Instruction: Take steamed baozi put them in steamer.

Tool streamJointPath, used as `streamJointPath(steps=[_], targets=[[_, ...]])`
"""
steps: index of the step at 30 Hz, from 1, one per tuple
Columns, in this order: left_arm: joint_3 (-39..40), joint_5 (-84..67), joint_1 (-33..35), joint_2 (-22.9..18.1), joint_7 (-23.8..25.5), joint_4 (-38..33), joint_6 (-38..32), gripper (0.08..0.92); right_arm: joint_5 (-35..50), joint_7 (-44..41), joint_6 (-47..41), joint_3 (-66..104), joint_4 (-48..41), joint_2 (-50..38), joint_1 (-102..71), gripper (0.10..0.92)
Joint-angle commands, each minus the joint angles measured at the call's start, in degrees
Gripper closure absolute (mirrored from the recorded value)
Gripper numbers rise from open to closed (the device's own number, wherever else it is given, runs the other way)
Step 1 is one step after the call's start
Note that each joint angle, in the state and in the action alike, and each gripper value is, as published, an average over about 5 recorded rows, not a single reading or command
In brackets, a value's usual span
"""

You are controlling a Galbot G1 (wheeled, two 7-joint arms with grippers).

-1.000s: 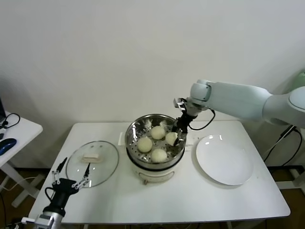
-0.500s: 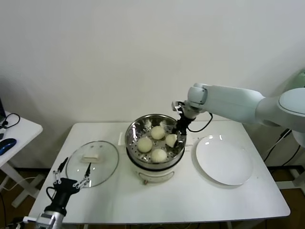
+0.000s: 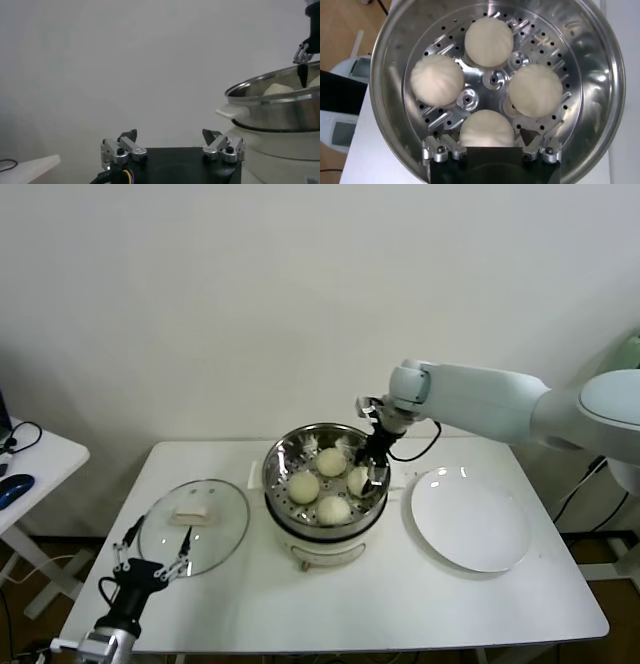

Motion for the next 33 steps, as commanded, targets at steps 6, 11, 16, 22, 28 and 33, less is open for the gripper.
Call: streamJointPath(steps=[6,11,16,22,28,33], targets=[[-0.2,0.1,0.0,0.0,0.0,0.0,-0.1,0.177,1.8,-2.1,0.1,2.2,0.9,-0.7,2.8,0.203],[-0.2,0.1,-0.2,-0.1,0.0,0.0,0.1,0.177,2.0,0.4,0.8,6.0,3.1,-4.2,3.8,0.203],[-1.5,-1.2,-1.7,-0.2,0.0,0.4,0.7,0.177,-1.5,7.2,1.8,14.8,7.1,-10.4,1.1,0.203],[-3.1,-2.9,-3.0,0.2,0.0,0.8,1.4,0.177,-6.8,16.2,1.4,24.5,14.2,-17.5,-4.1,0.203],[-3.3,-3.3,-3.4,-0.5,2.3,1.1,0.7,0.177,-10.7,20.9,1.2,32.9,21.6,-23.4,-9.6,0.203],[-2.5,-1.9,-3.2,-2.3,4.1,0.7,-0.2,0.177,-14.4,27.5,2.2,42.5,26.6,-29.9,-18.4,0.203]])
